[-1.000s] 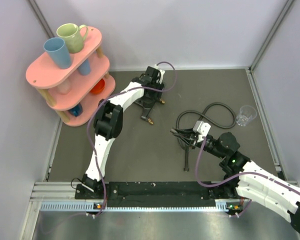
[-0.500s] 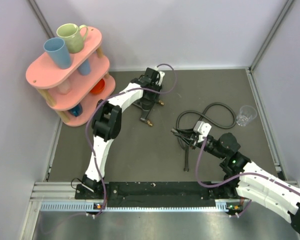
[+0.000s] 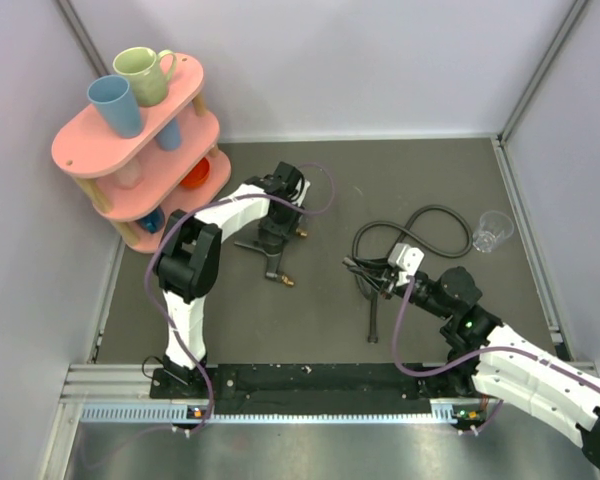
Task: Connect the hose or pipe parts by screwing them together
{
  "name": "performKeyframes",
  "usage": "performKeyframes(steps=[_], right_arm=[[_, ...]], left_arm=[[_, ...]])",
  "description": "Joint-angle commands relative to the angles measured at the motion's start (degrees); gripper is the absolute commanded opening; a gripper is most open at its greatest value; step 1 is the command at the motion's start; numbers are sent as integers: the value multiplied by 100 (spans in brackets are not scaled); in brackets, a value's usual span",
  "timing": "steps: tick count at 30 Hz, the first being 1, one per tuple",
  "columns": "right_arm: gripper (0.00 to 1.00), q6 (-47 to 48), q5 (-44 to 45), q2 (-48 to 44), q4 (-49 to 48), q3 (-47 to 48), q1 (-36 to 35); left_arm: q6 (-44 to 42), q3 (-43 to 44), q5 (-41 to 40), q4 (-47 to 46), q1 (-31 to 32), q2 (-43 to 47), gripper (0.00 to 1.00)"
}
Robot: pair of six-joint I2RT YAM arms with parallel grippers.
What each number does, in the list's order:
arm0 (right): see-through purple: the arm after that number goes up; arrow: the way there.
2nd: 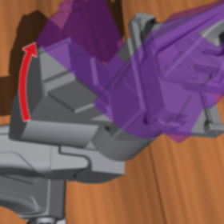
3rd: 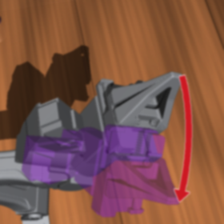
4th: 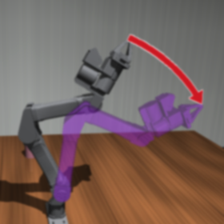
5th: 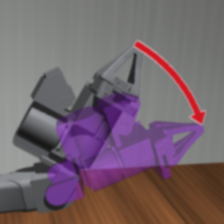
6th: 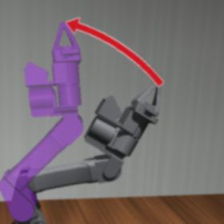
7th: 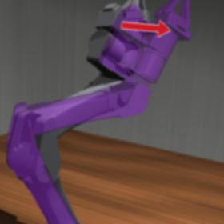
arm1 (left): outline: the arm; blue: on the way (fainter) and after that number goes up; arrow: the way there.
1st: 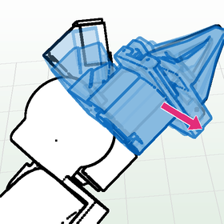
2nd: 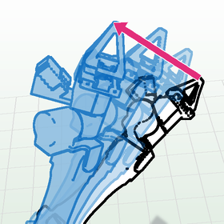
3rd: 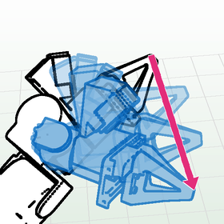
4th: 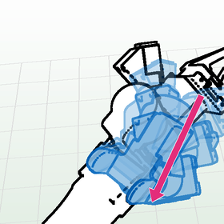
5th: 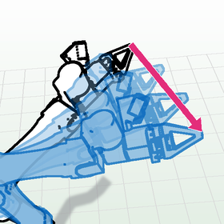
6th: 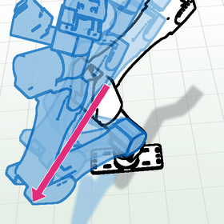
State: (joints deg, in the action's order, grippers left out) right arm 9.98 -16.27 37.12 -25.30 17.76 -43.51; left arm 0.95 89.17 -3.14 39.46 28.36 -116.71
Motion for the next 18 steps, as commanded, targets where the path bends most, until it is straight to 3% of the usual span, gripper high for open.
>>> performKeyframes(steps=[1, 9, 18], right_arm=[[0, 31, 19, -74, -247, -36, -53], [0, -13, -16, -162, -247, -80, -53], [0, -22, -34, -249, -221, -80, -53]], left_arm=[[177, -277, -161, 255, 29, 447, 58], [424, -84, -600, 238, 29, 122, 57], [371, 400, -240, 255, 47, -352, 56]])
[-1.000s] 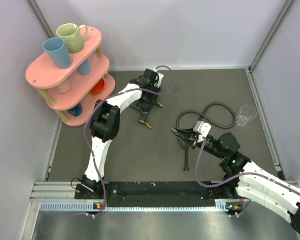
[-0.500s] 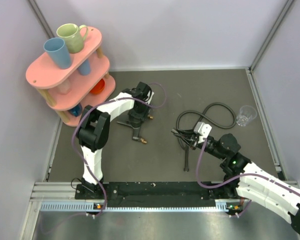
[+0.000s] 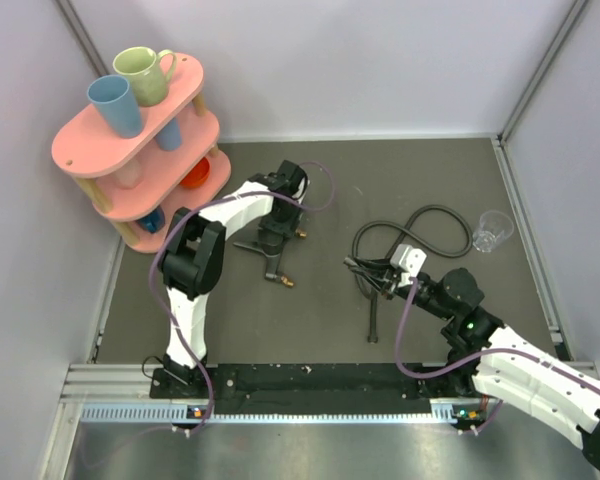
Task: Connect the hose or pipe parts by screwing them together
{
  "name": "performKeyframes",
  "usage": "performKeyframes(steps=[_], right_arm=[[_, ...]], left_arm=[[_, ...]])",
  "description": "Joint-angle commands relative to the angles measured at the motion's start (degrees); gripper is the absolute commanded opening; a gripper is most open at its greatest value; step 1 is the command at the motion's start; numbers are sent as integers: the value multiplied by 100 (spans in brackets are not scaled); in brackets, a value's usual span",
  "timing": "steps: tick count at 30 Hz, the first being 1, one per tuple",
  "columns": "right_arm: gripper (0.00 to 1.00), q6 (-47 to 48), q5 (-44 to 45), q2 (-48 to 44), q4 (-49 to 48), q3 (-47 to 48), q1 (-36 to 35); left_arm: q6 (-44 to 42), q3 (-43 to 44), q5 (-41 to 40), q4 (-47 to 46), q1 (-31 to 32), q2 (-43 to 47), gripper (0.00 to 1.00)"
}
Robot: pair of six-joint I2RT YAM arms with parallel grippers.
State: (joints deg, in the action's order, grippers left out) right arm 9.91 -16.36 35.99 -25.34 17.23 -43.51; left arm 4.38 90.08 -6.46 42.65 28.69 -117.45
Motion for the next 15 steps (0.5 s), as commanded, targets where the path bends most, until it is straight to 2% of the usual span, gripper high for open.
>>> performKeyframes(steps=[1, 6, 15], right_arm=[[0, -16, -16, -145, -217, -27, -53], [0, -7, -16, -136, -217, -36, -53], [0, 20, -8, -153, -225, -45, -61]], left_arm=[[54, 352, 170, -47, 14, -322, 56], [186, 501, 75, 85, 14, -454, 57], [45, 782, 66, 665, -21, -647, 51]])
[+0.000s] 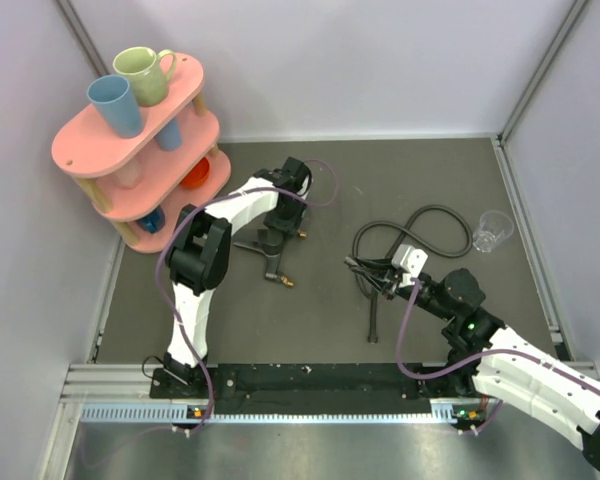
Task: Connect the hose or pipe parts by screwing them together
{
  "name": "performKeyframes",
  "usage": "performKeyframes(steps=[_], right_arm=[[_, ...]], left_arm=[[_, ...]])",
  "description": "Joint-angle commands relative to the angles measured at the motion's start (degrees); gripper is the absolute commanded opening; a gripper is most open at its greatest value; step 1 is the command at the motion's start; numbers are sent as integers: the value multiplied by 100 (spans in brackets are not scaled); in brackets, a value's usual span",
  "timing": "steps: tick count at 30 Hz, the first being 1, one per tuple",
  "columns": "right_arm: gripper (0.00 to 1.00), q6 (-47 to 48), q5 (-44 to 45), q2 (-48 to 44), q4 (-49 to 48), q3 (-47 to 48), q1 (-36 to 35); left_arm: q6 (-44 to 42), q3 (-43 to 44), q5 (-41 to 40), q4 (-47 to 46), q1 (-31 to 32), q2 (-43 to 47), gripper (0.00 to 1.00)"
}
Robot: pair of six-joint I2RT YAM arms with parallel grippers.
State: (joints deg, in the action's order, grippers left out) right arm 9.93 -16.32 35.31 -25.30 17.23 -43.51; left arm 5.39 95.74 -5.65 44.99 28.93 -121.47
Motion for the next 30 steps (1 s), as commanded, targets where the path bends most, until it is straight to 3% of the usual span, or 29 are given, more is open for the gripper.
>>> performKeyframes(steps=[1, 17, 23, 27, 30], right_arm=[[0, 17, -12, -86, -230, -53, -44], [0, 17, 23, -147, -247, -106, -61], [0, 35, 76, -103, -256, -115, -53], [0, 44, 102, -77, -221, -89, -53], [0, 70, 129, 63, -238, -36, -53]], left_arm=[[-64, 373, -24, 545, -45, -289, 50], [-214, 383, 266, 686, -186, -605, 42], [-91, 208, 354, 634, -186, -597, 26], [-64, 138, 354, 572, -186, -571, 0], [-108, 41, 712, 493, -186, -396, 0]])
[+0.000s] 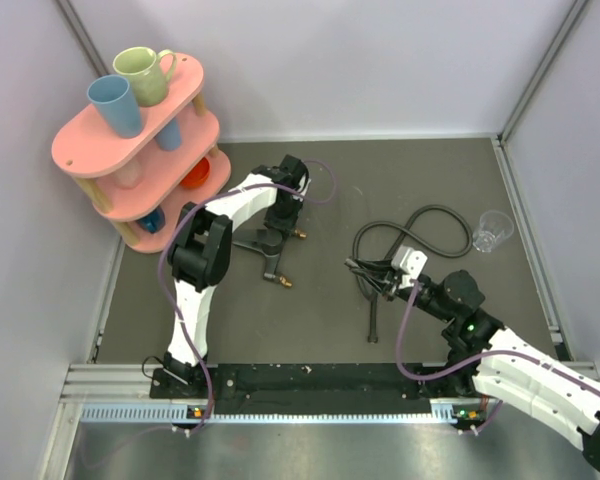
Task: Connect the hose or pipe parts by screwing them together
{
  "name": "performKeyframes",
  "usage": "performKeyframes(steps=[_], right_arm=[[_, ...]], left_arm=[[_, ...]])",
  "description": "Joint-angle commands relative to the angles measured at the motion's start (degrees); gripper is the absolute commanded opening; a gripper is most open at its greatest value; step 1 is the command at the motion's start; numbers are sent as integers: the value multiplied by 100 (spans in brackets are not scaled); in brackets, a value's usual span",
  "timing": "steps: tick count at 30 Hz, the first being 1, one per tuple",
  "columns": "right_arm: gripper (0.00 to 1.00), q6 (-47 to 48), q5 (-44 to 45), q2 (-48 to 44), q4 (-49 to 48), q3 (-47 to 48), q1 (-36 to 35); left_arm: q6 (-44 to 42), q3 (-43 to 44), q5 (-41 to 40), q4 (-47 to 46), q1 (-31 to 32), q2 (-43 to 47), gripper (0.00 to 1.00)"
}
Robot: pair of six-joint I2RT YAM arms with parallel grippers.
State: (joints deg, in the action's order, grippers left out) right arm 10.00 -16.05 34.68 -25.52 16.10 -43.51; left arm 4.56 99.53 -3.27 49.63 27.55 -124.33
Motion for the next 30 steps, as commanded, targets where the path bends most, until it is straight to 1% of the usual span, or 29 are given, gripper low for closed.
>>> performKeyframes(steps=[1, 5, 8, 10, 11, 13, 14, 16, 18, 20, 21, 23, 25, 27, 30], right_arm=[[0, 72, 111, 197, -217, 139, -53], [0, 309, 208, 794, -181, 446, -53], [0, 730, 234, 1356, -68, 789, -53], [0, 1178, 173, 1690, -137, 938, -53], [0, 1362, 121, 2031, -190, 974, -53], [0, 1863, 129, 2419, -252, 1061, -53], [0, 2039, 111, 2717, -469, 1036, -61], [0, 2418, 24, 2904, -953, 826, -61], [0, 2803, -248, 3175, -1418, 746, -79], [0, 2998, -275, 3396, -1220, 964, -140], [0, 3243, -267, 3614, -940, 1061, -184], [0, 3464, -171, 3818, -876, 1211, -315], [0, 3701, -100, 4072, -876, 1273, -404], [0, 4034, 172, 4240, -797, 1343, -640], [0, 4334, 524, 4521, -1191, 1282, -896]], left_arm=[[-60, -337, 624, 56, -48, -56, 0], [-209, -372, 818, 223, -57, 399, 0], [-201, -591, 1029, 293, -109, 777, 0], [-61, -969, 1231, 232, -127, 1006, 0], [-8, -1127, 1545, 127, -127, 1234, 0], [123, -1523, 1671, 48, -127, 1420, 0], [150, -1620, 1663, 30, -127, 1534, 0], [186, -1875, 1593, -23, -127, 1692, 0], [238, -2050, 1627, -111, -127, 1921, 0], [274, -2121, 1785, -164, -118, 2140, 0], [291, -2209, 1881, -251, -127, 2211, 0], [335, -2288, 2093, -322, -127, 2395, 0], [353, -2359, 2102, -348, -127, 2492, 0], [353, -2490, 2120, -427, -136, 2545, 0], [335, -2474, 2207, -401, -127, 2528, 0]])
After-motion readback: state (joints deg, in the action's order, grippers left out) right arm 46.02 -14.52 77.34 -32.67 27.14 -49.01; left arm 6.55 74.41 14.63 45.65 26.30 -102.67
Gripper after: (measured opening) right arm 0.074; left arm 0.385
